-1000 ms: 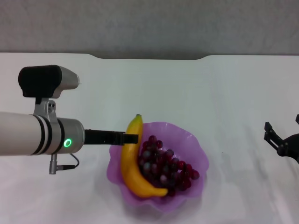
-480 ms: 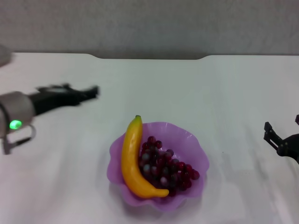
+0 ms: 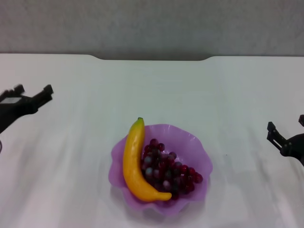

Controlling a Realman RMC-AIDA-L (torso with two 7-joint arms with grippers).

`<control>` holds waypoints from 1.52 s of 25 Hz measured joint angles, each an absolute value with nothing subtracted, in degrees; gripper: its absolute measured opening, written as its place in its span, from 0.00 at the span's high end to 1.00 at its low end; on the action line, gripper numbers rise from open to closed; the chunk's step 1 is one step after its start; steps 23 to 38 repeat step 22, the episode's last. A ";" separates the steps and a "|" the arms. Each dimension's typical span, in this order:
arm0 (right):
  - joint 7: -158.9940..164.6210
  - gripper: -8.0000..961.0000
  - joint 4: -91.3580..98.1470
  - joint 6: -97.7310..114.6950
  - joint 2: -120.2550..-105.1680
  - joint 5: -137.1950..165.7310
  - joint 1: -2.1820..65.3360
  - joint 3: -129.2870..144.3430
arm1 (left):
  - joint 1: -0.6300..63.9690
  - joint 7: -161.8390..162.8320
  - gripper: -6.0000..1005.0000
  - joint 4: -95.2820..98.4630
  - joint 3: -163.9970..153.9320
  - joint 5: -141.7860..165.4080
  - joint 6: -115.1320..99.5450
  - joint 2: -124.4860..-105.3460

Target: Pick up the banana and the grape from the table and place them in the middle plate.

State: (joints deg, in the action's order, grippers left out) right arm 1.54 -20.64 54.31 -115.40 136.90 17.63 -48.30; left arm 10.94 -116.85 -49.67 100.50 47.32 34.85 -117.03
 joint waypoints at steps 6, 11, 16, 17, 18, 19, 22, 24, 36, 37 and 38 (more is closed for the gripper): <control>1.76 0.06 -20.03 54.17 -115.49 136.85 18.38 -48.66 | 11.81 -146.49 0.11 -39.95 99.57 26.43 44.88 -117.17; 1.65 0.06 -19.88 54.09 -115.57 136.70 18.44 -48.72 | 15.23 -152.35 0.11 -26.68 99.73 19.59 50.70 -117.04; 1.36 0.06 -18.72 53.90 -115.62 136.32 18.67 -48.69 | 18.72 -152.20 0.11 -17.29 100.08 16.33 51.07 -116.83; 1.35 0.06 -18.18 53.68 -115.64 135.83 18.83 -48.69 | 19.21 -152.18 0.11 -16.29 100.12 16.06 50.86 -116.77; 1.36 0.06 -17.91 53.20 -115.65 135.25 19.00 -48.60 | 19.45 -152.12 0.11 -15.76 100.15 15.65 50.64 -116.74; 1.36 0.06 -17.66 52.53 -115.65 134.57 19.20 -48.54 | 19.65 -152.07 0.11 -15.34 100.17 14.68 50.18 -116.72; 1.36 0.06 -17.58 50.52 -115.66 133.82 19.94 -48.70 | 19.64 -151.92 0.11 -15.18 100.23 11.48 48.71 -116.71; 1.36 0.06 -17.58 50.52 -115.66 133.82 19.94 -48.70 | 19.64 -151.92 0.11 -15.18 100.23 11.48 48.71 -116.71; 1.36 0.06 -17.58 50.52 -115.66 133.82 19.94 -48.70 | 19.64 -151.92 0.11 -15.18 100.23 11.48 48.71 -116.71; 1.36 0.06 -17.58 50.52 -115.66 133.82 19.94 -48.70 | 19.64 -151.92 0.11 -15.18 100.23 11.48 48.71 -116.71; 1.36 0.06 -17.58 50.52 -115.66 133.82 19.94 -48.70 | 19.64 -151.92 0.11 -15.18 100.23 11.48 48.71 -116.71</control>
